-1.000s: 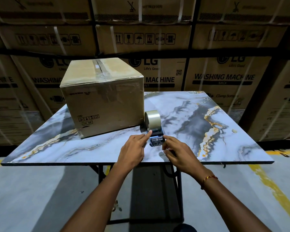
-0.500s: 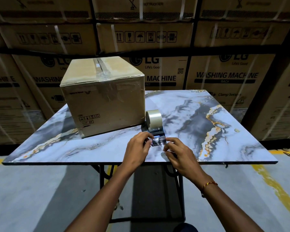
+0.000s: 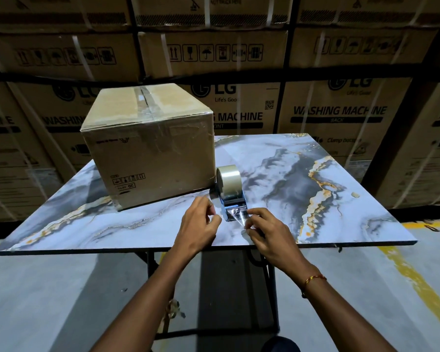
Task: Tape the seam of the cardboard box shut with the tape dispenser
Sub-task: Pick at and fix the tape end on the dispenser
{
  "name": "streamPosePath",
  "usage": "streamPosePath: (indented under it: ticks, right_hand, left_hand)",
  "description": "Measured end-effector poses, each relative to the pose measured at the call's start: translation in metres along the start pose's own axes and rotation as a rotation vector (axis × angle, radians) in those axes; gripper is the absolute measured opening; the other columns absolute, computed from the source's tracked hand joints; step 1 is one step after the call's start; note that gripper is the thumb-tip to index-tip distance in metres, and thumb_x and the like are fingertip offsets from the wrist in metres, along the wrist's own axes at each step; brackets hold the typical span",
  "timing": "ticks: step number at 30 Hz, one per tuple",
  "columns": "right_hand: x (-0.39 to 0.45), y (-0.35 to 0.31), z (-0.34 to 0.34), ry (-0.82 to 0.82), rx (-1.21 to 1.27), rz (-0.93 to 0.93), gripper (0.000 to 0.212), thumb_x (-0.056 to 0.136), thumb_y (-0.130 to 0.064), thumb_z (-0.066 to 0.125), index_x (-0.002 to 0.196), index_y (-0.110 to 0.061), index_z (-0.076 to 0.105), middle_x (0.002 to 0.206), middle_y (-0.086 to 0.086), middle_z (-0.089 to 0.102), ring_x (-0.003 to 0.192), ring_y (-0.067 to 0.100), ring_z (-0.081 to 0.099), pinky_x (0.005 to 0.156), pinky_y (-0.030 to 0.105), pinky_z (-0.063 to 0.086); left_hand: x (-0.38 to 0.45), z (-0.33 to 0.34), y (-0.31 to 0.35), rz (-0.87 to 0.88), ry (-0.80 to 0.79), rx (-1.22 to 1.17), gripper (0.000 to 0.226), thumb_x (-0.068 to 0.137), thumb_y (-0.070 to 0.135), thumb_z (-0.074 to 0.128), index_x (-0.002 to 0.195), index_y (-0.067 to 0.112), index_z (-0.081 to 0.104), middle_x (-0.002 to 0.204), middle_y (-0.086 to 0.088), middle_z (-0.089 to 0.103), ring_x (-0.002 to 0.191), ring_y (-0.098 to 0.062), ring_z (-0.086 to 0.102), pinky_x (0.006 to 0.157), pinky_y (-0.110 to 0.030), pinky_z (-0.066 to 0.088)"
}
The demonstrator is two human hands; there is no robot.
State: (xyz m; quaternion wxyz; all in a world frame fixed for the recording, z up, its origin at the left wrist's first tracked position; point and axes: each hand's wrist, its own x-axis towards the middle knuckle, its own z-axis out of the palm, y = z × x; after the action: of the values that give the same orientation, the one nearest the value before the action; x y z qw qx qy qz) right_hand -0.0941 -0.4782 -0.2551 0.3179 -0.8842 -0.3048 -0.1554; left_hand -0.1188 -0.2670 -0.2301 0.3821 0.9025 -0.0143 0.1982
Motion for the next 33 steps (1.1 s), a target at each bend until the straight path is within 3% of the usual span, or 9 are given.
streamPosePath:
  ticks: [3, 5, 7, 15, 20, 23, 26, 30, 33]
  right_hand:
    - [-0.001, -0.002, -0.001, 0.007, 0.001, 0.001, 0.003, 0.095, -0.021, 0.063, 0.094, -0.023, 0.061, 0.126, -0.008, 0.056, 0.082, 0.013, 0.063, 0.066, 0.028, 0.049]
    - [-0.001, -0.004, -0.002, 0.008, 0.008, 0.002, 0.003, 0.095, -0.021, 0.063, 0.095, -0.023, 0.061, 0.125, -0.008, 0.056, 0.082, 0.013, 0.064, 0.068, 0.031, 0.051]
    - [0.0, -0.004, -0.002, 0.004, 0.018, 0.009, 0.003, 0.095, -0.02, 0.063, 0.096, -0.023, 0.061, 0.124, -0.009, 0.056, 0.083, 0.013, 0.064, 0.069, 0.034, 0.053]
    - [0.002, -0.007, -0.003, 0.009, 0.135, 0.055, 0.005, 0.09, -0.026, 0.06, 0.092, -0.025, 0.064, 0.111, -0.012, 0.057, 0.083, 0.013, 0.065, 0.072, 0.04, 0.055]
    - [0.014, -0.006, -0.019, -0.004, 0.618, 0.394, 0.013, 0.091, -0.017, 0.071, 0.085, -0.014, 0.081, 0.103, 0.002, 0.073, 0.096, 0.019, 0.071, 0.089, 0.037, 0.058]
    - [0.018, -0.007, -0.026, 0.052, 0.939, 0.566, 0.011, 0.09, -0.011, 0.071, 0.089, -0.004, 0.08, 0.103, 0.017, 0.076, 0.095, 0.03, 0.073, 0.09, 0.033, 0.059]
    - [0.016, -0.004, -0.03, 0.111, 1.115, 0.61, 0.014, 0.089, -0.006, 0.071, 0.103, -0.005, 0.073, 0.101, 0.019, 0.073, 0.093, 0.029, 0.072, 0.088, 0.038, 0.06]
    - [0.014, -0.002, -0.035, -0.051, 0.857, 0.527, 0.021, 0.087, 0.003, 0.069, 0.103, -0.011, 0.071, 0.103, 0.017, 0.073, 0.081, 0.018, 0.073, 0.064, 0.024, 0.054]
    - [0.017, -0.007, -0.032, -0.132, 0.796, 0.448, 0.02, 0.088, 0.001, 0.071, 0.104, -0.011, 0.07, 0.096, 0.012, 0.073, 0.079, 0.016, 0.071, 0.068, 0.025, 0.054]
  left_hand:
    - [0.0, 0.003, -0.003, 0.059, 0.059, 0.087, 0.019, 0.093, 0.028, 0.061, 0.08, 0.019, 0.05, 0.084, 0.004, 0.053, 0.068, -0.015, 0.055, 0.063, -0.031, 0.044]
    - [0.003, 0.005, 0.001, 0.122, -0.007, 0.08, 0.005, 0.093, 0.026, 0.06, 0.092, 0.025, 0.055, 0.092, 0.006, 0.057, 0.073, -0.014, 0.059, 0.068, -0.033, 0.049]
    - [0.002, 0.01, 0.005, 0.188, -0.099, 0.046, 0.014, 0.09, 0.019, 0.061, 0.101, 0.027, 0.059, 0.098, 0.006, 0.058, 0.079, -0.01, 0.06, 0.072, -0.033, 0.052]
    - [-0.007, 0.014, 0.001, 0.2, -0.136, -0.031, 0.006, 0.085, 0.023, 0.069, 0.084, 0.018, 0.067, 0.083, 0.004, 0.058, 0.084, -0.014, 0.056, 0.075, -0.037, 0.05]
    - [-0.007, 0.013, 0.005, 0.132, -0.158, -0.079, 0.008, 0.086, 0.025, 0.07, 0.082, 0.019, 0.068, 0.081, 0.008, 0.066, 0.084, -0.015, 0.056, 0.075, -0.042, 0.049]
    - [-0.006, 0.012, 0.007, 0.072, -0.174, -0.144, 0.003, 0.085, 0.026, 0.07, 0.083, 0.025, 0.07, 0.078, 0.012, 0.069, 0.081, -0.013, 0.062, 0.075, -0.039, 0.053]
    - [-0.007, 0.008, 0.008, -0.009, -0.215, -0.245, 0.005, 0.087, 0.021, 0.07, 0.082, 0.022, 0.069, 0.074, 0.008, 0.07, 0.068, -0.007, 0.064, 0.066, -0.032, 0.054]
    - [-0.007, 0.001, 0.011, -0.162, -0.266, -0.485, 0.009, 0.092, 0.018, 0.068, 0.083, 0.019, 0.067, 0.073, 0.002, 0.067, 0.063, -0.007, 0.061, 0.059, -0.02, 0.049]
    - [-0.007, 0.001, 0.012, -0.227, -0.27, -0.561, 0.013, 0.093, 0.023, 0.068, 0.079, 0.021, 0.066, 0.078, 0.0, 0.068, 0.074, -0.013, 0.064, 0.07, -0.027, 0.055]
